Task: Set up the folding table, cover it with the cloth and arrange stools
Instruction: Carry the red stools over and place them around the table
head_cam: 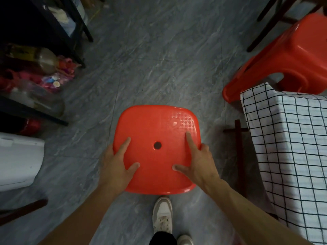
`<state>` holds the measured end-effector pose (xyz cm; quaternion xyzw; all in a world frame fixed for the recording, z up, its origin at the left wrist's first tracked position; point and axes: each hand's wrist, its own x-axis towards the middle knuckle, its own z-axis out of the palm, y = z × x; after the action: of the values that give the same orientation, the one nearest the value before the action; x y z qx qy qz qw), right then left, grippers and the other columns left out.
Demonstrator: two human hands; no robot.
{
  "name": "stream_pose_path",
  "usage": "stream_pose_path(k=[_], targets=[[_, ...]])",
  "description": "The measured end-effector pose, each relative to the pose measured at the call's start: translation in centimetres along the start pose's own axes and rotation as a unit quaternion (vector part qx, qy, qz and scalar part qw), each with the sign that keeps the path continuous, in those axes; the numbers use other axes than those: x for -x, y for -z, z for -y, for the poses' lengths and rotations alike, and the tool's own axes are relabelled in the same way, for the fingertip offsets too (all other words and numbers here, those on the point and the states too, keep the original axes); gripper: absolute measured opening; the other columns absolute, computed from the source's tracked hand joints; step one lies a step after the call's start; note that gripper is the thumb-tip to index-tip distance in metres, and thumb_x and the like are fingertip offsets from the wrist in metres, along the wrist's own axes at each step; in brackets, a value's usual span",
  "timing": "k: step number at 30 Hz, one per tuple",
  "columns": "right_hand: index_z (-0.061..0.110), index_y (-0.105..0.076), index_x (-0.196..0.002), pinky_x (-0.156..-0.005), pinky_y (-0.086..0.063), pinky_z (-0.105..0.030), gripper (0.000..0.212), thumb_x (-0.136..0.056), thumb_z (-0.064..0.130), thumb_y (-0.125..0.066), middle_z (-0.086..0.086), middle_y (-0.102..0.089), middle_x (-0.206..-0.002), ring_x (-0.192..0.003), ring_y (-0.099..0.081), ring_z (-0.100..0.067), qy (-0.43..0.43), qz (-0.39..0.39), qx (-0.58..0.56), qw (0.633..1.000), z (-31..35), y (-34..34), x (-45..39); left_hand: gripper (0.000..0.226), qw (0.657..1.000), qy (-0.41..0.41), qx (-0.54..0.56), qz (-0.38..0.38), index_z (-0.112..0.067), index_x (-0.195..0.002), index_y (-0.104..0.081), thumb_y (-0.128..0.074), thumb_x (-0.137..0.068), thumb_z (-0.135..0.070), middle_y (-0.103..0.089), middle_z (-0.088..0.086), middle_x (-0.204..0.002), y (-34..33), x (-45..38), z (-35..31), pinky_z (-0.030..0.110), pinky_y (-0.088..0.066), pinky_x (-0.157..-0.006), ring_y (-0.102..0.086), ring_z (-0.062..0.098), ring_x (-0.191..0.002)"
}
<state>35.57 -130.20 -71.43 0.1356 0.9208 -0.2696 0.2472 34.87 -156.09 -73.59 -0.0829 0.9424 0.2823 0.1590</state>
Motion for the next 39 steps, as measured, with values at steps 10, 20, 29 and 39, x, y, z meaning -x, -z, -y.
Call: stream_pose_path(k=[10,20,29,39], targets=[[0.031,-0.015,-0.152,-0.104,-0.042,-0.051,0.103,-0.073,0.054,-0.076,-0.015,-0.031,-0.143,-0.129,-0.035,-0.037,0.033,-0.018,0.036,0.999,0.0,2.3,4.5,0.076,0.995,-0.006,-0.098,-0.008,-0.028,-0.146,-0.04,-0.071,-0.079,-0.045,-0.019,0.02,-0.157,1.6,4.1,-4.2,0.042,-0.02,-0.119,-0.021,0.036,-0.143],[0.03,-0.031,-0.146,-0.1,-0.044,-0.053,0.084,-0.077,0.058,-0.069,-0.009,-0.039,-0.141,-0.125,-0.04,-0.034,0.086,-0.071,0.075,0.991,1.9,16.4,20.4,0.072,0.995,-0.035,-0.097,0.019,-0.023,-0.146,-0.04,-0.066,-0.083,-0.047,-0.03,0.017,-0.155,12.3,17.3,-12.2,0.039,-0.016,-0.119,-0.021,0.03,-0.145],[0.031,-0.025,-0.149,-0.102,-0.043,-0.048,0.084,-0.08,0.06,-0.062,-0.006,-0.035,-0.144,-0.13,-0.036,-0.03,0.089,-0.105,0.073,0.988,3.4,20.2,36.2,0.082,0.994,-0.1,-0.033,0.001,-0.018,-0.135,-0.053,-0.041,-0.072,-0.068,-0.047,0.017,-0.143,18.8,29.8,-19.9,0.041,-0.027,-0.115,-0.038,0.03,-0.136],[0.03,-0.026,-0.151,-0.107,-0.038,-0.049,0.08,-0.084,0.052,-0.063,-0.01,-0.03,-0.151,-0.136,-0.03,-0.031,-0.076,-0.182,0.061,0.978,-1.3,18.8,51.9,0.078,0.954,-0.28,-0.044,0.096,-0.02,-0.129,-0.056,-0.038,-0.072,-0.071,-0.055,0.008,-0.13,16.5,39.3,-23.4,0.04,-0.035,-0.107,-0.047,0.029,-0.124]])
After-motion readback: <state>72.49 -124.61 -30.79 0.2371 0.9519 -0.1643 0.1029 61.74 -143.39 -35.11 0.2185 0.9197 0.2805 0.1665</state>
